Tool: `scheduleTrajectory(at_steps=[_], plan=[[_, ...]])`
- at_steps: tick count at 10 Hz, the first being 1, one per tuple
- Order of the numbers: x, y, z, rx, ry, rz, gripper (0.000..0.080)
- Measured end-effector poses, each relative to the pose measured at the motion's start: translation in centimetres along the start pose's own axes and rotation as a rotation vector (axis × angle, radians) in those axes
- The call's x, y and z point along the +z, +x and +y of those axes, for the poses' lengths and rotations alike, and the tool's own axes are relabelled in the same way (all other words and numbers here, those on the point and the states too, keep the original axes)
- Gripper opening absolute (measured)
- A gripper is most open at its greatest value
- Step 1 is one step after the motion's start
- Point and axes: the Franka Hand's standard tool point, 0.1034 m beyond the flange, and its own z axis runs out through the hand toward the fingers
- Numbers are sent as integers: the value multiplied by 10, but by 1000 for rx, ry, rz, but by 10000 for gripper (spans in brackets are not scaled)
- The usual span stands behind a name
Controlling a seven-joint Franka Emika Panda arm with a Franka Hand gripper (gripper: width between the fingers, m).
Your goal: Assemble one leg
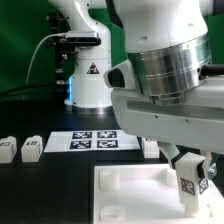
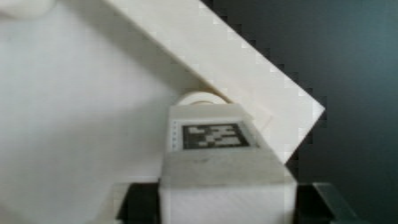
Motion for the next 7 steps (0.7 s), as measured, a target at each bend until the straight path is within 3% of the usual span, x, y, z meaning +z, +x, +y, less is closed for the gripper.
scheduleTrajectory(at_steps=[1, 3, 7], plan=[[1, -1, 0, 83, 5, -2, 300], [3, -7, 0, 415, 57, -4, 300], [6, -12, 0, 429, 67, -25, 340]])
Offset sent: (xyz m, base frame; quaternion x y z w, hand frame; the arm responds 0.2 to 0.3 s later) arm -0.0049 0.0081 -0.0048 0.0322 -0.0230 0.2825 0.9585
